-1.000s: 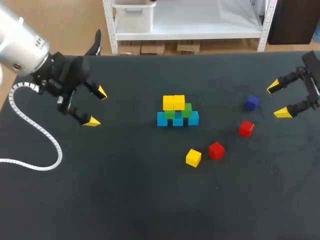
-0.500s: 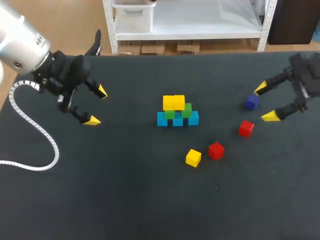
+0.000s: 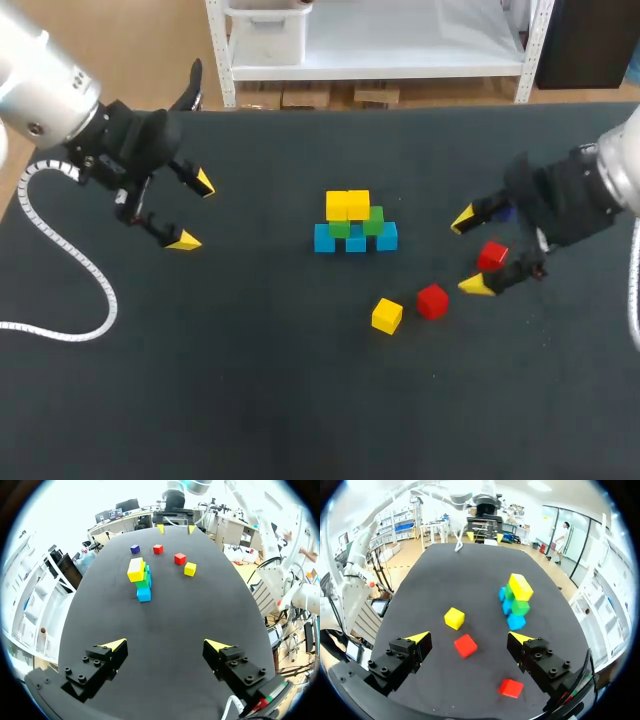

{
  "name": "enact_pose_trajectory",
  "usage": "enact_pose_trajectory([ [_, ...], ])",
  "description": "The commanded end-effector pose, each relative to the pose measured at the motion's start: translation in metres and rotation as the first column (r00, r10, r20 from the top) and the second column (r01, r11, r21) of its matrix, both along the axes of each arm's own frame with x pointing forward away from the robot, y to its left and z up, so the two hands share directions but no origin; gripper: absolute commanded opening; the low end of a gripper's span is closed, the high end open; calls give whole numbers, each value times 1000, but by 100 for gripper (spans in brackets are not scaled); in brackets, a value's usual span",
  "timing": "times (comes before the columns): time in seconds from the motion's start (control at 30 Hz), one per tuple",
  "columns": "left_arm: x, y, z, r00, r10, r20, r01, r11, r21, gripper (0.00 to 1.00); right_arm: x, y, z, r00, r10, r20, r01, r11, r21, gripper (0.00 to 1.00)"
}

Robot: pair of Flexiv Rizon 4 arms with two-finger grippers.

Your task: Place the blue cubes, place green cubes on the blue cubes, place the yellow cubes on the green cubes, then place the red cubes on the yellow cubes, and place purple cube on the red cubes.

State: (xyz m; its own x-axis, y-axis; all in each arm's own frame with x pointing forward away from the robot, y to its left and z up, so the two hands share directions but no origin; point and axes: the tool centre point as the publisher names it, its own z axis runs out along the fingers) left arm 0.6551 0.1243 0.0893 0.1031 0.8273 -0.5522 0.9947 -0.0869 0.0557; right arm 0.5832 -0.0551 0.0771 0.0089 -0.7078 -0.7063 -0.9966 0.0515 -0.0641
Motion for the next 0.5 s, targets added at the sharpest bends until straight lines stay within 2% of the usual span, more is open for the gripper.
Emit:
enact_pose_trajectory([
  [0.03, 1, 1, -1, 1000, -3, 0, 3, 1000, -2, 100, -3, 11, -4, 997, 71, 6, -71, 997, 5, 100],
  [0.1, 1, 1, -1, 1000, -3, 0, 3, 1000, -2, 100, -3, 16, -6, 981, 192, 9, -192, 981, 10, 100],
  [0.13, 1, 1, -1, 1000, -3, 0, 3, 1000, -2, 100, -3, 16, -7, 979, 206, 0, -206, 979, -7, 100],
  [0.2, 1, 1, -1, 1000, -3, 0, 3, 1000, -2, 100, 0, 18, -8, 945, 328, -14, -328, 945, -7, 100],
  [0.23, 1, 1, -1, 1000, -3, 0, 3, 1000, -2, 100, 1, 17, -8, 939, 344, -24, -344, 938, -29, 100],
  [0.27, 1, 1, -1, 1000, -3, 0, 3, 1000, -2, 100, 3, 18, -8, 900, 435, -26, -435, 900, -33, 100],
  [0.33, 1, 1, -1, 1000, -3, 0, 3, 1000, -2, 100, 6, 19, -8, 854, 519, -37, -520, 853, -44, 100],
  [0.37, 1, 1, -1, 1000, -3, 0, 3, 1000, -2, 100, 7, 21, -9, 801, 598, -41, -599, 800, -33, 100],
  [0.4, 1, 1, -1, 1000, -3, 0, 3, 1000, -2, 100, 8, 22, -10, 794, 606, -49, -608, 793, -42, 100],
  [0.43, 1, 1, -1, 1000, -3, 0, 3, 1000, -2, 100, 11, 23, -12, 753, 655, -56, -657, 751, -57, 100],
  [0.47, 1, 1, -1, 1000, -3, 0, 3, 1000, -2, 100, 10, 26, -14, 699, 713, -56, -715, 698, -42, 100],
  [0.5, 1, 1, -1, 1000, -3, 0, 3, 1000, -2, 100, 11, 28, -15, 692, 719, -65, -722, 690, -46, 100],
])
